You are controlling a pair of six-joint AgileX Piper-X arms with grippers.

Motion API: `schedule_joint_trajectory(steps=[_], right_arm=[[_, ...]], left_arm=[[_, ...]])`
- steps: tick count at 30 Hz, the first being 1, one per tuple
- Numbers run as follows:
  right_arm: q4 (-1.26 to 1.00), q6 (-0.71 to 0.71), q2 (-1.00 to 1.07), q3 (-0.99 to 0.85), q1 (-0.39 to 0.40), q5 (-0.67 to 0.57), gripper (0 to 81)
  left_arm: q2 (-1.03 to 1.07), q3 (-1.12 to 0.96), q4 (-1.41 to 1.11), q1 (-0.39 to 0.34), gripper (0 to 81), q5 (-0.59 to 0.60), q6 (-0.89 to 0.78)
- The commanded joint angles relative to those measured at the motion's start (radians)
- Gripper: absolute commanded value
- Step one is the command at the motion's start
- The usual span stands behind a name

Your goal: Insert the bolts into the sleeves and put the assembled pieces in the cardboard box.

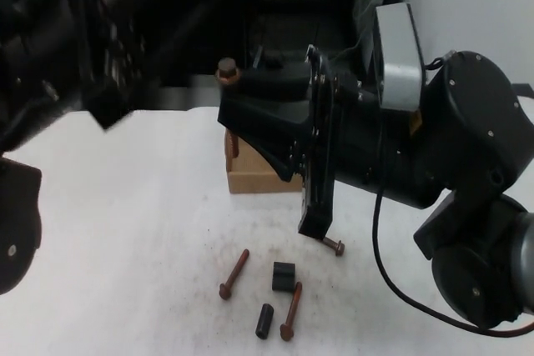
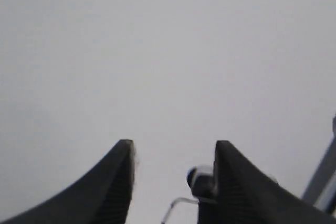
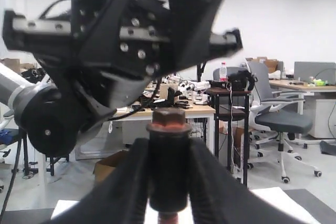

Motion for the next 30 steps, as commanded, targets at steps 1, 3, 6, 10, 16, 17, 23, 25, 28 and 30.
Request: schedule_joint_trajectory(steps=[1, 3, 6, 10, 16, 17, 23, 25, 28, 30], right_arm=[[0.03, 0.002, -0.014, -0.01, 0.001, 0.043, 0.8], [0.057, 0.002, -0.014, -0.01, -0.003, 0.101, 0.8], [0.134, 0.002, -0.014, -0.021, -0.026, 0.15, 0.8], [0.431, 0.016, -0.014, -0.094, -0.075, 0.147, 0.8], [1.003, -0.089, -0.005, -0.338, -0.142, 0.401, 0.8], [1.085, -0.159, 0.003, -0.387, -0.152, 0.441, 0.8], [1.399, -0.286, 0.114, -0.667, -0.194, 0.567, 0.8], [1.464, -0.286, 0.172, -0.747, -0.201, 0.569, 0.8], [1.557, -0.297, 0.275, -0.863, -0.2, 0.569, 0.8], [1.611, -0.306, 0.35, -0.936, -0.198, 0.571, 0.8]], left_arm=[[-0.027, -0.004, -0.055, 0.024, 29.1, -0.137, -0.005], [-0.041, -0.002, -0.055, 0.042, 8.0, -0.137, -0.042], [-0.06, -0.002, -0.048, 0.068, 0.3, -0.137, -0.108], [-0.106, 0.015, 0.051, 0.091, 0.3, -0.076, -0.165], [-0.247, 0.085, 0.57, 0.109, 0.3, -0.044, 0.001], [-0.278, 0.096, 0.692, 0.109, 0.3, -0.08, 0.07], [-0.419, 0.105, 1.32, 0.109, 0.3, -0.459, 0.324], [-0.44, 0.105, 1.408, 0.109, 0.3, -0.508, 0.332], [-0.447, 0.105, 1.432, 0.109, 0.3, -0.489, 0.337], [-0.447, 0.105, 1.432, 0.109, 0.3, -0.487, 0.337]])
